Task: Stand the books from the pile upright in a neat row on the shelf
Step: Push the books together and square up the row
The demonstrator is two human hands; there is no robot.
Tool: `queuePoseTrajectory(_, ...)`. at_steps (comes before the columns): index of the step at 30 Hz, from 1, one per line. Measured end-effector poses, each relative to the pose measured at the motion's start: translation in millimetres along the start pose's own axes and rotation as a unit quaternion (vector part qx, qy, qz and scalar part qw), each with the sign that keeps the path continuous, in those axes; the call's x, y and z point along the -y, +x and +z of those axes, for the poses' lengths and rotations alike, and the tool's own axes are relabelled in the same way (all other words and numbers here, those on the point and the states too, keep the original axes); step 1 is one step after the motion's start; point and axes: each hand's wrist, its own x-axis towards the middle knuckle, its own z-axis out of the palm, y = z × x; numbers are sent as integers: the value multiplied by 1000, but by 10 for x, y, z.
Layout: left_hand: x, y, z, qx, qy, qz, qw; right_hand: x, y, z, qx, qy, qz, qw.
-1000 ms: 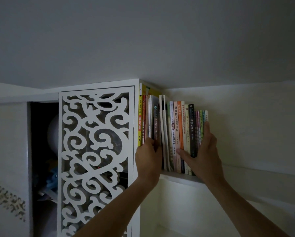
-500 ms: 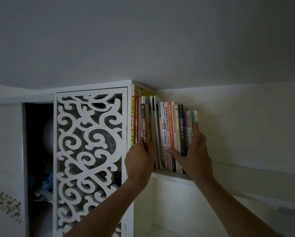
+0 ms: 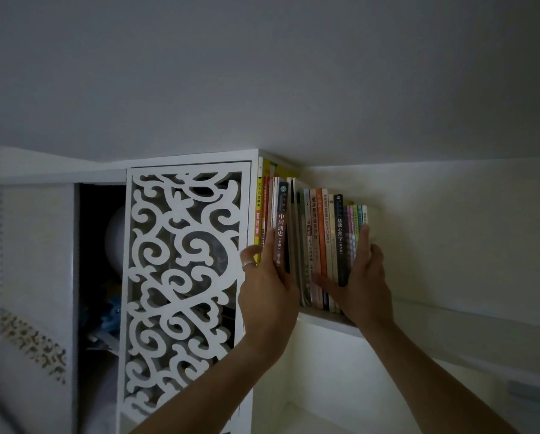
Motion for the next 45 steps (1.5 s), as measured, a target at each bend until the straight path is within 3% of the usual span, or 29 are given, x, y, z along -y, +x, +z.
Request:
queuePoseTrajectory(6, -340, -277, -273, -48, -66, 0, 997, 0, 25, -75, -22, 107, -10, 994)
queuePoseTrajectory(11, -577, -417, -333, -50, -87, 43, 994, -26, 57, -109, -45, 198, 72, 977)
queuePoseTrajectory(17, -706, -399, -229, -43, -146, 23, 988, -195, 126, 11, 10, 164, 85, 983)
queuePoseTrajectory(23, -727, -318, -155, -49, -165, 2, 985, -228, 100, -137, -14, 293, 170, 941)
queuePoseTrajectory(25, -735, -302, -124, -48, -169, 5, 984, -247, 124, -160, -5, 268, 182, 946)
queuePoseTrajectory(31, -785, -348, 2, -13, -204, 10, 979, -263, 131, -255, 0, 85, 67, 994)
queuePoseTrajectory(45, -809, -239, 564, 18, -168, 42, 985, -324, 39, -494, -55, 85, 92, 991)
